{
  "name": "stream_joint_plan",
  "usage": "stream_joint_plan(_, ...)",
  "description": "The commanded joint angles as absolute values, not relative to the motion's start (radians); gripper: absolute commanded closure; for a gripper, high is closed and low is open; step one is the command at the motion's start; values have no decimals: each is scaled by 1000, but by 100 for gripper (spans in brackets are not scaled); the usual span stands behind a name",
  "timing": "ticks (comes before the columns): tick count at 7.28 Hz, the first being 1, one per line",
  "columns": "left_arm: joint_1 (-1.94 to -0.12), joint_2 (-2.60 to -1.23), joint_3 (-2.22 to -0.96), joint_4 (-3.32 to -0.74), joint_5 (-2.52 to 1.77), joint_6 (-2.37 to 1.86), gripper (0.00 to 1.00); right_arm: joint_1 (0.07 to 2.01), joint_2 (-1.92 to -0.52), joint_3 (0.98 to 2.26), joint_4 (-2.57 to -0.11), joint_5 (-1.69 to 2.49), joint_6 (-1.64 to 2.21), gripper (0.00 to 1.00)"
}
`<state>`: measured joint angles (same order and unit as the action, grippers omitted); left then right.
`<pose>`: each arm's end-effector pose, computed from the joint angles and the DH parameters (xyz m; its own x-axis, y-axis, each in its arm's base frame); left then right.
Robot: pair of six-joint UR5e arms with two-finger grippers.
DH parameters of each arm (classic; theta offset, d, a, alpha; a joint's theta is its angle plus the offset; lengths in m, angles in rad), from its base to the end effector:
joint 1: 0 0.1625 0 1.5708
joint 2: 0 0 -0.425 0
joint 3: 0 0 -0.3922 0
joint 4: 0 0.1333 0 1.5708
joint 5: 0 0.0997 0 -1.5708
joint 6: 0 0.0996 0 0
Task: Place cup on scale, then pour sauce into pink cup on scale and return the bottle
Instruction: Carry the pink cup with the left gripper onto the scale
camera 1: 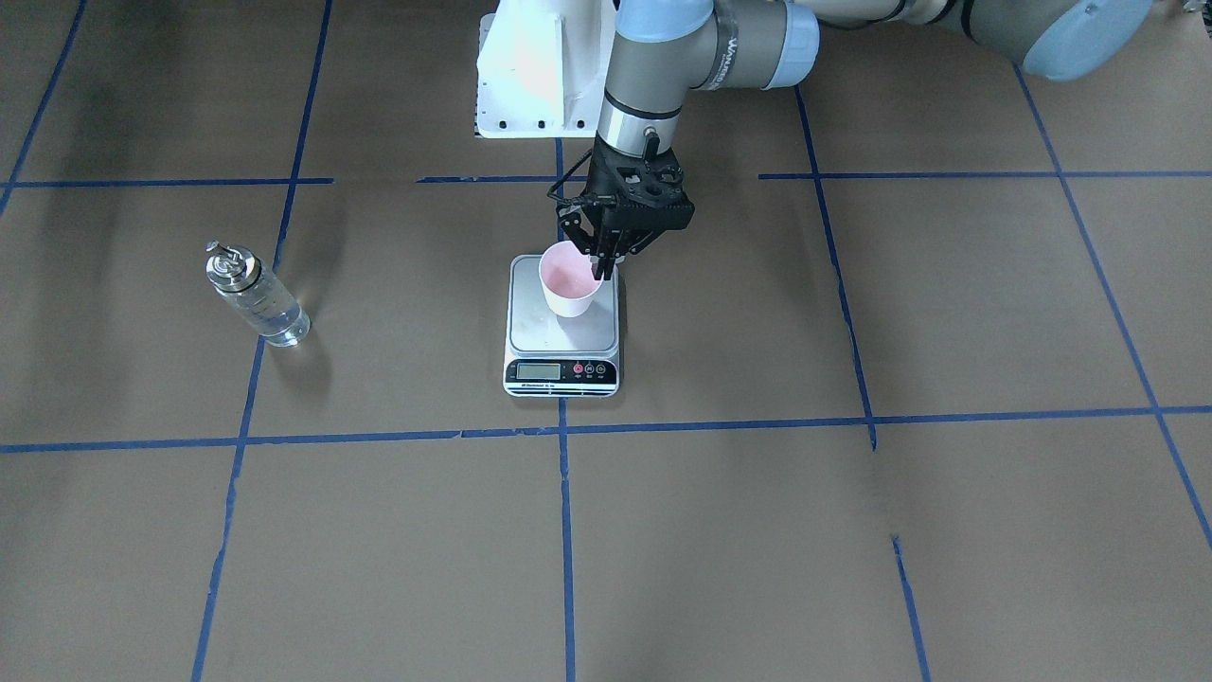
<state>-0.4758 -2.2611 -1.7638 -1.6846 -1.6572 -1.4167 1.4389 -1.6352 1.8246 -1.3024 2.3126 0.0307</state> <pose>0.5269 -0.4118 0.1572 0.5369 -0.1046 -0.8371 0.3132 0.9461 0.0826 0.0023 -0.4842 0.5346 0.6949 -0.3655 0.6193 0.0967 0.9009 0.4232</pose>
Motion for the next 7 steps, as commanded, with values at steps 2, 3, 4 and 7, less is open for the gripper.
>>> stream_joint_plan(2, -476, -2261, -1744, -1692, -1644, -1414, 43, 1439, -1635, 1824, -1302, 2313, 31, 0)
stream_joint_plan(3, -479, -2260, -1767, -1687, -1647, -1396, 22, 1439, -1635, 1825, -1302, 2313, 31, 0)
stream_joint_plan(4, -489, -2253, -1804, -1680, -1649, -1356, 0, 1439, -1635, 1825, -1302, 2313, 31, 0)
stream_joint_plan(7, -599, -2079, -2050, -1589, -1759, -1043, 0, 1439, -1634, 1832, -1301, 2316, 61, 0)
